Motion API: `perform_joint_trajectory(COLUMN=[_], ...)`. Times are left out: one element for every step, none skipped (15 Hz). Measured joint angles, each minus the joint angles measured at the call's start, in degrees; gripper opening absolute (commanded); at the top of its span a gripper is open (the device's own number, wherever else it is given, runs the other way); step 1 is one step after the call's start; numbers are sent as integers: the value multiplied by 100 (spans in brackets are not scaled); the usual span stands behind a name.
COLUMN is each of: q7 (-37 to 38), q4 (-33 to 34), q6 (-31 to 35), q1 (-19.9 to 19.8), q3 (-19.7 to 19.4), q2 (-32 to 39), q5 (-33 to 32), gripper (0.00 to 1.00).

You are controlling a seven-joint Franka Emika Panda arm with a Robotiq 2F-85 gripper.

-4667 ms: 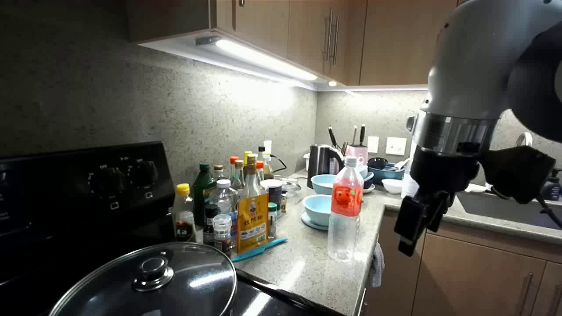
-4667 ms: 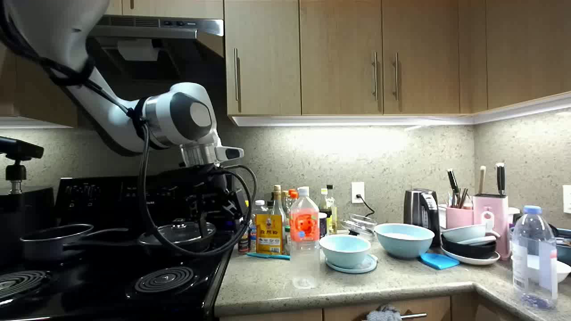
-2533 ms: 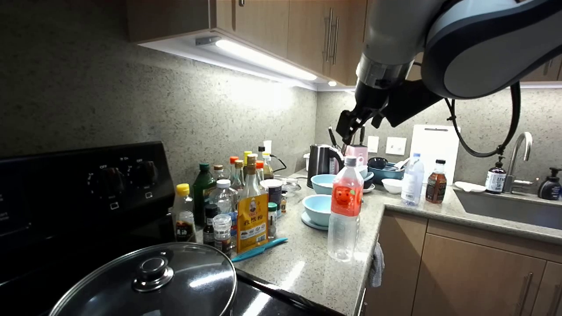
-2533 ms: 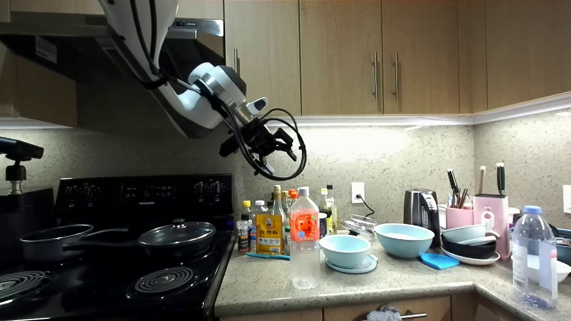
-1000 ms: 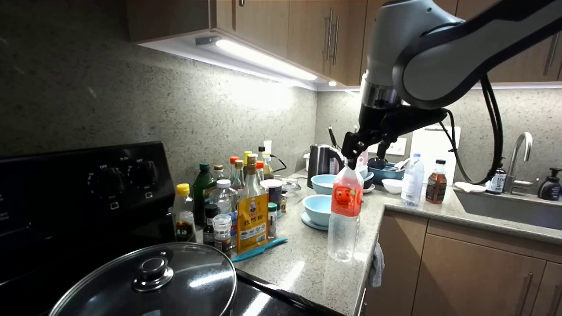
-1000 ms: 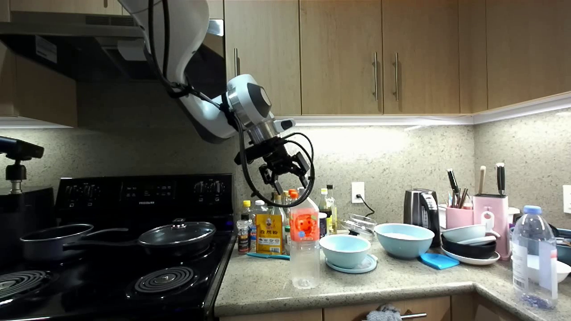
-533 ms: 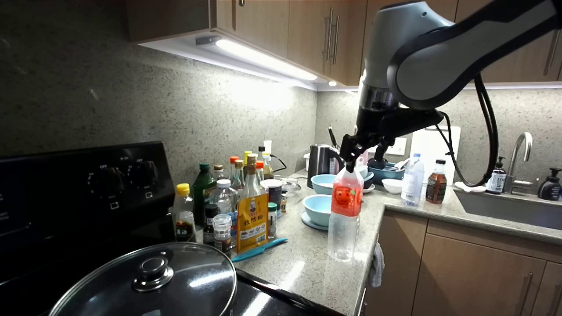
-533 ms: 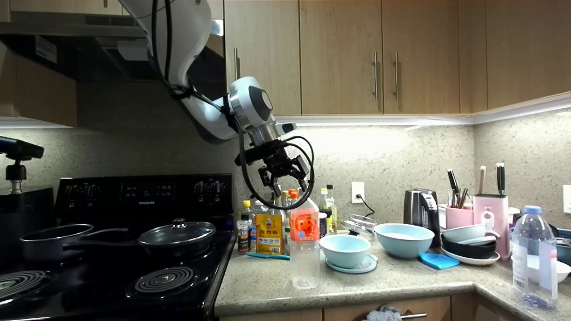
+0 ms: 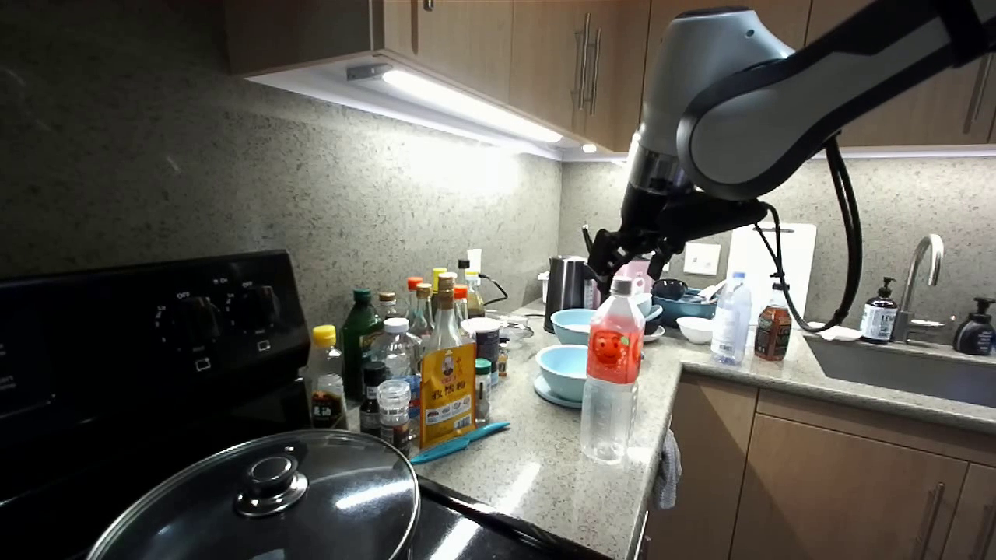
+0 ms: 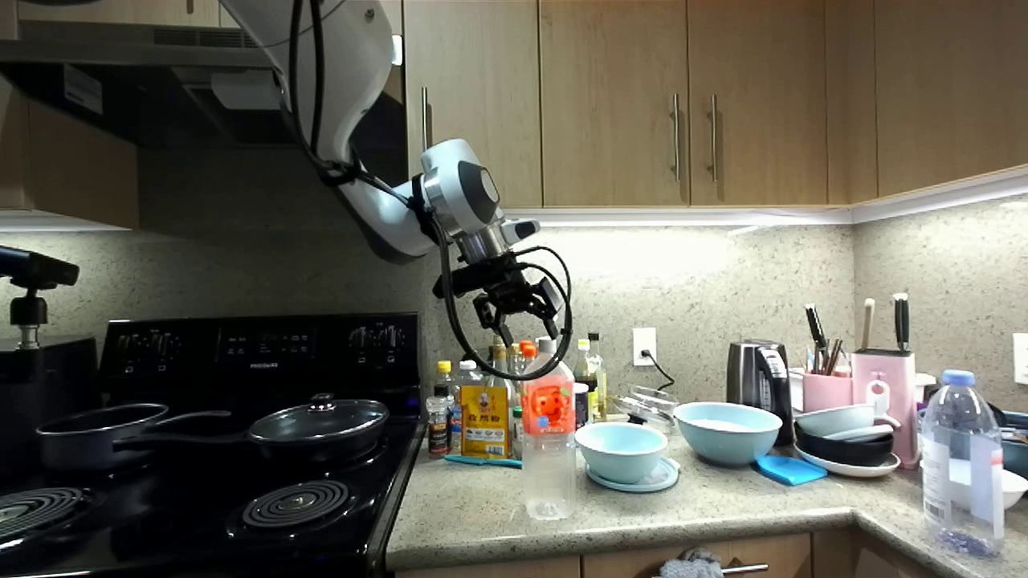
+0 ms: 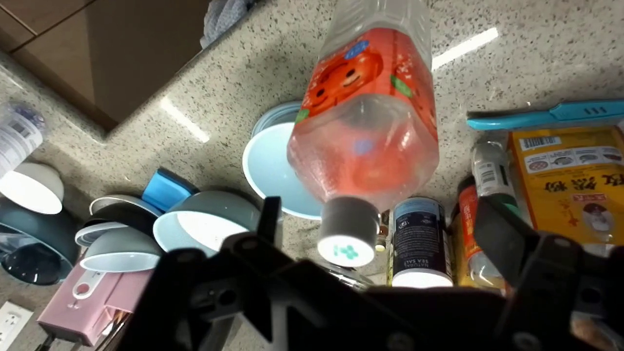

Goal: Pick up the bottle from the counter and put it on the floor

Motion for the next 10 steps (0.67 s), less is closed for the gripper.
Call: perform_joint_trajectory(q7=[0,-3,-10,-25,-43,-80,-148,-211,-291,-375], q4=[46,90,135,175,213,249,283,313,341,370], q6=[52,84,105,110,111,111,111,111,109,104], q1=[0,0,0,-1,-2,-4,-7,-13,-18,-22], q3=[-16,-33,-54,-76,-98,-120,-141,-160,-179,-196], q2=[56,110,161,208,247,285,318,350,381,410], q5=[16,49,108,196,290,400,530,661,799,945], gripper=[100,100,100,100,100,100,100,100,100,100])
